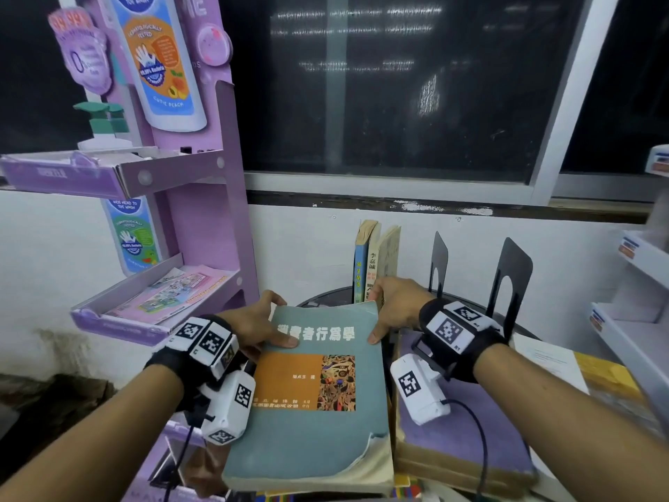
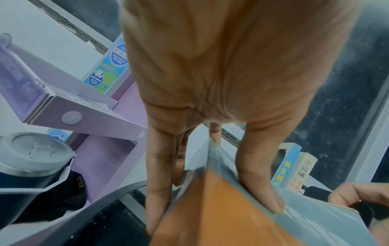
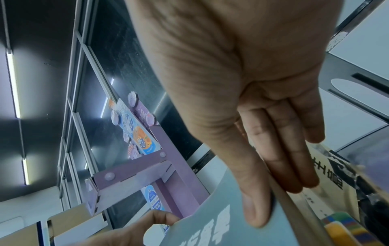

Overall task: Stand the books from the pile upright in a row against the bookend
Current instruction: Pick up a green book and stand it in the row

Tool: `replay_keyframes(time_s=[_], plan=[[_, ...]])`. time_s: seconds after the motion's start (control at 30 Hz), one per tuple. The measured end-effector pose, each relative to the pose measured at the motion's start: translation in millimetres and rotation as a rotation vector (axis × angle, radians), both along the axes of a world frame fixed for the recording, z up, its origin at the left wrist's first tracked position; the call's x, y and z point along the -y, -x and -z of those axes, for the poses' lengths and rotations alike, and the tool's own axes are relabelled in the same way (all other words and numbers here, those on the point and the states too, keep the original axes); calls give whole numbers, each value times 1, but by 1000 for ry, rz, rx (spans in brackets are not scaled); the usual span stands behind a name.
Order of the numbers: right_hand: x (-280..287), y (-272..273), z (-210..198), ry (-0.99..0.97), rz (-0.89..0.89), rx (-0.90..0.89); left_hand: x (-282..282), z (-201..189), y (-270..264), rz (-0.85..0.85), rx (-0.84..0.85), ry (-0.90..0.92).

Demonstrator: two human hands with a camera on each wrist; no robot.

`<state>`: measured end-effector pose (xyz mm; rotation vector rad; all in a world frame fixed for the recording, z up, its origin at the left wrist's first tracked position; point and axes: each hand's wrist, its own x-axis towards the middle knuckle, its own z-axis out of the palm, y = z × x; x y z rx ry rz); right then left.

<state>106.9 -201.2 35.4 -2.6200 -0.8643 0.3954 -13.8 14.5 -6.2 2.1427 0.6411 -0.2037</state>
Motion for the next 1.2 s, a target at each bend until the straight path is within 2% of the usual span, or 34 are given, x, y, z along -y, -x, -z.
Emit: replay_keyframes(time_s=[0.13, 0.3, 0.47, 0.63, 0.77, 0.93, 1.1, 1.2], plan=[[0, 3, -10, -105, 37, 2, -1, -14, 9, -21, 95, 12], [1, 10, -27, -251, 65, 73, 2, -34, 17, -134, 326, 35], [4, 20, -41, -393, 77, 171, 5, -47, 26, -207, 512, 236], [5, 26, -48, -514, 69, 251, 12, -59, 43, -118, 636, 375], [6, 28, -42, -593, 58, 279, 24, -53, 51, -68, 780, 447], [1, 32, -30, -620, 1, 243, 39, -44, 54, -165, 950, 509], [-10, 39, -23, -570, 67, 450, 49, -37, 54, -213, 1051, 424], [-12, 42, -20, -598, 88, 455, 51, -32, 56, -282, 1116, 439]])
